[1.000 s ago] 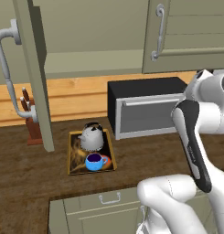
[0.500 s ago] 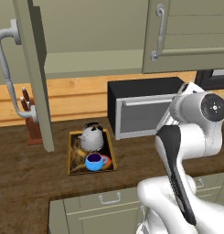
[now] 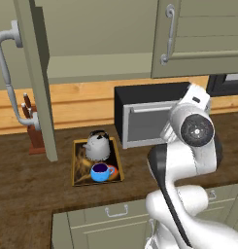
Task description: Pick the kettle from the counter and place it on the tray. Then pick the mug from the cabinet and place it on the tray. Then close the cabinet doors.
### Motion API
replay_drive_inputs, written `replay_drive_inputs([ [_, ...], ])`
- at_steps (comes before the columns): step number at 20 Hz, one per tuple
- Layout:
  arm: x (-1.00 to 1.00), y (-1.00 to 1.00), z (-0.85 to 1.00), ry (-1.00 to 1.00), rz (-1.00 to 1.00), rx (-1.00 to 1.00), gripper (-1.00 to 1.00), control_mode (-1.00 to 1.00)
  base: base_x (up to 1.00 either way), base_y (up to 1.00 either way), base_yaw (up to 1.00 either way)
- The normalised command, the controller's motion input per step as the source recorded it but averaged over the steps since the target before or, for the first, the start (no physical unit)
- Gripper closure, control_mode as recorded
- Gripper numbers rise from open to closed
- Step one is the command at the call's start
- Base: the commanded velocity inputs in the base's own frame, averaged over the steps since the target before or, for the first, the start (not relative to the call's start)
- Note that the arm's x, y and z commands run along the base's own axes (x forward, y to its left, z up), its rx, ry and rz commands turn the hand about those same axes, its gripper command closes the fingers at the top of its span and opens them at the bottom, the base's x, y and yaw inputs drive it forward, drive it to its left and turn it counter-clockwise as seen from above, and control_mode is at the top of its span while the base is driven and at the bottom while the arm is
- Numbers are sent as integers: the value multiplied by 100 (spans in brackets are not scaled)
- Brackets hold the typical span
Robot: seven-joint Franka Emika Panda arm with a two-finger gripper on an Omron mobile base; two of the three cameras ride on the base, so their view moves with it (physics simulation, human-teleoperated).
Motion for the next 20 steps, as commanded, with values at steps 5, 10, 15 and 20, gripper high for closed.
replay_drive_inputs([
  [5,-4,14,-1,-31,-7,-32,-100,-100,0,0,0],
  [10,-19,21,-11,-32,-10,-28,-100,-100,0,0,0],
  [15,0,21,-29,-48,-15,-30,-100,-100,0,0,0],
  [20,0,31,-25,-50,-17,-25,-100,-100,0,0,0],
])
